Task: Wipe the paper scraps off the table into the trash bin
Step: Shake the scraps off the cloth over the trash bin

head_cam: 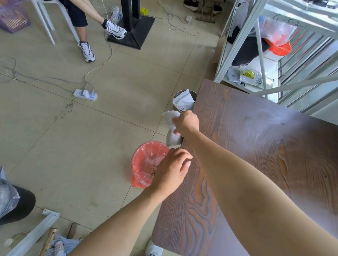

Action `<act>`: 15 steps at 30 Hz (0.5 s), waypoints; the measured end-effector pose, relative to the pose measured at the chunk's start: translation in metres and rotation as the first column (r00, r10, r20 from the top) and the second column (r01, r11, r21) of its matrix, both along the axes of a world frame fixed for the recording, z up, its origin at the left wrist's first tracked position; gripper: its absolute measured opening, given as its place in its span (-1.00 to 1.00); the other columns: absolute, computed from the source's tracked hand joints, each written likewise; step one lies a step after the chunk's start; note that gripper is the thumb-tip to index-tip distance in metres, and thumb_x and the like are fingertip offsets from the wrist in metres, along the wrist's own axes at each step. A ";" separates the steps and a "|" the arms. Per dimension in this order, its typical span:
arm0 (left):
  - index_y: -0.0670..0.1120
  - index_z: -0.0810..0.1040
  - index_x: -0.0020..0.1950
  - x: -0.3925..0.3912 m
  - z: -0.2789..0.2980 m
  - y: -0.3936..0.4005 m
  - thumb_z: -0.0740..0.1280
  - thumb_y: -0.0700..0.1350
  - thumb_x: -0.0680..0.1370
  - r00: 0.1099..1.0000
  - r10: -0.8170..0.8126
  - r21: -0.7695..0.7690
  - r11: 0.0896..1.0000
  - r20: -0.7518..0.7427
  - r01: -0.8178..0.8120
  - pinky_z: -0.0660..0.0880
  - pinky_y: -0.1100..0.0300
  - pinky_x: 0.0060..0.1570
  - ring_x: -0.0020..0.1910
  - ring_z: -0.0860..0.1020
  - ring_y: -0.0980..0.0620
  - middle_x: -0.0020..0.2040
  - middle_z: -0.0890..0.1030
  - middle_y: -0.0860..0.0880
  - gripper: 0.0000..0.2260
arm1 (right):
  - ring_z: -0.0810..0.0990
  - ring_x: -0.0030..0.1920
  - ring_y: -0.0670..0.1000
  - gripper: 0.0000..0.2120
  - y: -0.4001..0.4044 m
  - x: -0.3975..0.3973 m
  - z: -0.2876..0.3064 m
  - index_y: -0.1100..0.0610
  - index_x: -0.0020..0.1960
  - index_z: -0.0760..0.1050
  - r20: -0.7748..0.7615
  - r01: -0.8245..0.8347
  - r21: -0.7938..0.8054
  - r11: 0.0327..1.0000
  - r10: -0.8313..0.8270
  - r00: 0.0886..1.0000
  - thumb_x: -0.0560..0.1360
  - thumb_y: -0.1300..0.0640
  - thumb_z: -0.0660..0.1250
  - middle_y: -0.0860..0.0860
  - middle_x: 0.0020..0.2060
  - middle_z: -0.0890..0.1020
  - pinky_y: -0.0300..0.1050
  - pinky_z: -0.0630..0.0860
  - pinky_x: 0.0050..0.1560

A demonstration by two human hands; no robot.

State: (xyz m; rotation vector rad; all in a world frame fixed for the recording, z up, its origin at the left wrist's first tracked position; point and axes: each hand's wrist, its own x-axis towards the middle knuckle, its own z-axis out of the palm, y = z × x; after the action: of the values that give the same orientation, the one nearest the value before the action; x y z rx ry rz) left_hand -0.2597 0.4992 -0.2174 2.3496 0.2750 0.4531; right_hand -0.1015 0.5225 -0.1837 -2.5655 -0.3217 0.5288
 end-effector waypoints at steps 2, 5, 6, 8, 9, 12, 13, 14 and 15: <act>-0.13 0.58 0.02 0.005 -0.001 0.005 0.27 -0.19 0.54 0.992 0.123 -0.042 0.992 0.012 -0.123 0.41 0.29 0.01 0.00 0.52 0.02 -0.02 0.60 -0.03 -0.87 | 0.60 0.12 0.25 -0.72 0.000 0.001 0.000 0.33 0.11 0.47 -0.005 -0.010 -0.020 1.000 0.010 1.000 0.48 0.17 0.24 0.26 0.07 0.63 -0.05 0.50 -0.03; -0.17 0.58 0.03 0.019 -0.002 0.018 0.30 -0.25 0.51 0.937 0.349 -0.148 0.925 -0.031 -0.350 0.47 0.12 -0.02 -0.05 0.57 -0.09 -0.05 0.62 -0.12 -0.86 | 0.63 0.05 0.21 -0.77 -0.001 0.000 0.000 0.27 0.04 0.48 -0.017 -0.010 -0.003 1.000 0.010 1.000 0.47 0.13 0.26 0.24 0.00 0.66 -0.09 0.51 -0.05; -0.18 0.57 0.04 0.025 -0.001 0.025 0.30 -0.25 0.51 0.903 0.422 -0.212 0.878 -0.076 -0.428 0.48 0.07 -0.01 -0.05 0.58 -0.12 -0.04 0.62 -0.14 -0.86 | 0.66 0.01 0.19 -0.80 -0.002 0.000 0.000 0.24 -0.04 0.48 -0.040 0.004 0.017 1.000 -0.004 0.999 0.45 0.10 0.26 0.23 -0.06 0.68 -0.11 0.56 -0.05; -0.20 0.56 0.10 0.038 0.002 0.040 0.31 -0.20 0.52 0.839 0.517 -0.313 0.779 -0.171 -0.543 0.47 0.07 0.00 -0.02 0.61 -0.13 0.01 0.63 -0.16 -0.82 | 0.70 -0.08 0.16 -0.75 -0.002 0.002 -0.003 0.25 -0.10 0.53 -0.074 0.037 0.049 0.998 -0.034 0.997 0.41 0.06 0.24 0.21 -0.17 0.71 -0.06 0.63 -0.04; -0.20 0.55 0.13 0.044 0.003 0.046 0.32 -0.16 0.52 0.826 0.525 -0.339 0.753 -0.205 -0.563 0.48 0.07 0.02 -0.01 0.61 -0.14 0.02 0.64 -0.17 -0.78 | 0.71 -0.13 0.15 -0.71 -0.004 0.004 -0.005 0.26 -0.09 0.56 -0.083 0.058 0.062 0.996 -0.053 0.995 0.41 0.05 0.23 0.21 -0.22 0.71 -0.04 0.64 -0.05; -0.20 0.54 0.18 0.057 0.009 0.055 0.34 -0.08 0.53 0.834 0.476 -0.399 0.732 -0.280 -0.552 0.48 0.10 0.02 -0.02 0.61 -0.12 0.01 0.67 -0.16 -0.72 | 0.73 -0.25 0.16 -0.70 -0.010 0.002 -0.006 0.27 -0.04 0.56 -0.129 0.110 0.112 0.988 -0.096 0.987 0.45 0.04 0.23 0.19 -0.32 0.71 0.02 0.67 -0.11; -0.20 0.55 0.17 0.060 0.009 0.056 0.34 -0.09 0.53 0.833 0.461 -0.414 0.724 -0.304 -0.552 0.47 0.12 0.00 -0.02 0.62 -0.11 0.00 0.67 -0.15 -0.72 | 0.73 -0.25 0.18 -0.69 -0.011 0.002 -0.008 0.28 -0.03 0.54 -0.138 0.113 0.125 0.986 -0.095 0.986 0.46 0.04 0.23 0.19 -0.32 0.71 0.04 0.67 -0.11; -0.19 0.57 0.15 0.062 0.010 0.056 0.35 -0.10 0.53 0.833 0.452 -0.418 0.722 -0.318 -0.551 0.47 0.14 -0.02 -0.03 0.62 -0.10 0.00 0.68 -0.15 -0.75 | 0.72 -0.24 0.19 -0.69 -0.012 0.001 -0.008 0.29 -0.03 0.53 -0.145 0.112 0.131 0.985 -0.092 0.985 0.47 0.04 0.23 0.21 -0.30 0.71 0.05 0.66 -0.11; -0.19 0.59 0.11 0.064 0.010 0.057 0.35 -0.11 0.52 0.835 0.446 -0.411 0.729 -0.323 -0.548 0.47 0.15 -0.04 -0.04 0.63 -0.10 -0.02 0.69 -0.15 -0.78 | 0.72 -0.22 0.20 -0.71 -0.013 0.000 -0.008 0.28 -0.05 0.52 -0.147 0.109 0.135 0.985 -0.089 0.985 0.49 0.04 0.23 0.22 -0.27 0.71 0.05 0.66 -0.09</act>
State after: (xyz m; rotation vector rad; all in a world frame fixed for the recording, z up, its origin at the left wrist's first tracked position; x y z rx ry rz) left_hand -0.1952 0.5561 -0.2075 1.7892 1.0246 0.3366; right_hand -0.1010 0.5097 -0.1922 -2.3780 -0.1750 0.6225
